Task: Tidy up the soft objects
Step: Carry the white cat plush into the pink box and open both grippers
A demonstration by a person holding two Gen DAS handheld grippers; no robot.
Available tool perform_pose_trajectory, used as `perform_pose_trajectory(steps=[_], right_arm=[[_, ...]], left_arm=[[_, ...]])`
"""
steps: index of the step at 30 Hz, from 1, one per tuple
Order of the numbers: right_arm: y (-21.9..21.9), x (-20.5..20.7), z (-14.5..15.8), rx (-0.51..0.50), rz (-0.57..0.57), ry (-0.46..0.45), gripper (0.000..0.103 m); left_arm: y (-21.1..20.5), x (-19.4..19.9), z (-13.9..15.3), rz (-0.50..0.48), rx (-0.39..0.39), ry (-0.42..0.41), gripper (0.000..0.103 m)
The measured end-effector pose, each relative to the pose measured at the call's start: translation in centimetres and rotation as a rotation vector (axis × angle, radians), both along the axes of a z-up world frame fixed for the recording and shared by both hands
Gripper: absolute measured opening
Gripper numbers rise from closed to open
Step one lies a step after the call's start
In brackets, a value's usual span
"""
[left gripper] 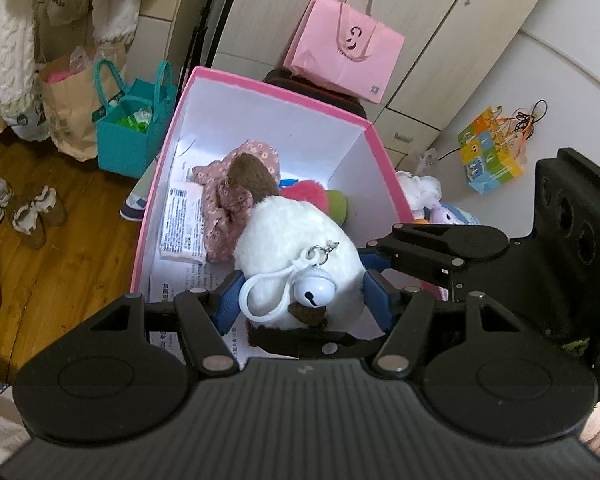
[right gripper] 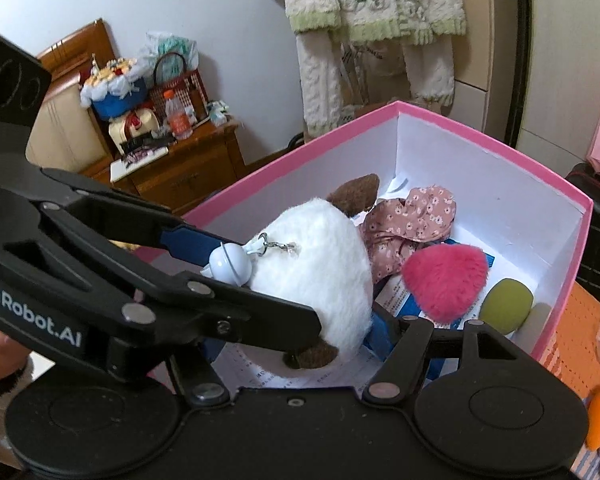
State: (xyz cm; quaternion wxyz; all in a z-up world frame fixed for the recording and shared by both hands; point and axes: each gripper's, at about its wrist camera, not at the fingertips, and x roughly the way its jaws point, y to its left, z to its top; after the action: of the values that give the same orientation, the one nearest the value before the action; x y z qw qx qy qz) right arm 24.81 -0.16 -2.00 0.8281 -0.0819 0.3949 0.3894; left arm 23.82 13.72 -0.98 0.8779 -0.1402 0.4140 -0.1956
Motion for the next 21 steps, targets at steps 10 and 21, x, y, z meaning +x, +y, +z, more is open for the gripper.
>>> perform_pose_trajectory(steps=[10,21], right_arm=[[0.3,0.2,-0.2,-0.077,0.008,-0.009,0.076],[-1.3,-2.9,2.2,-0.083,-0.015,-0.084,0.077]], left_arm=[[-1.1,-1.0,0.5,0.027,0.077,-0.061,0.061],[-0.9,-5.0,3.1,-0.001,0.116,-0.142,0.063]])
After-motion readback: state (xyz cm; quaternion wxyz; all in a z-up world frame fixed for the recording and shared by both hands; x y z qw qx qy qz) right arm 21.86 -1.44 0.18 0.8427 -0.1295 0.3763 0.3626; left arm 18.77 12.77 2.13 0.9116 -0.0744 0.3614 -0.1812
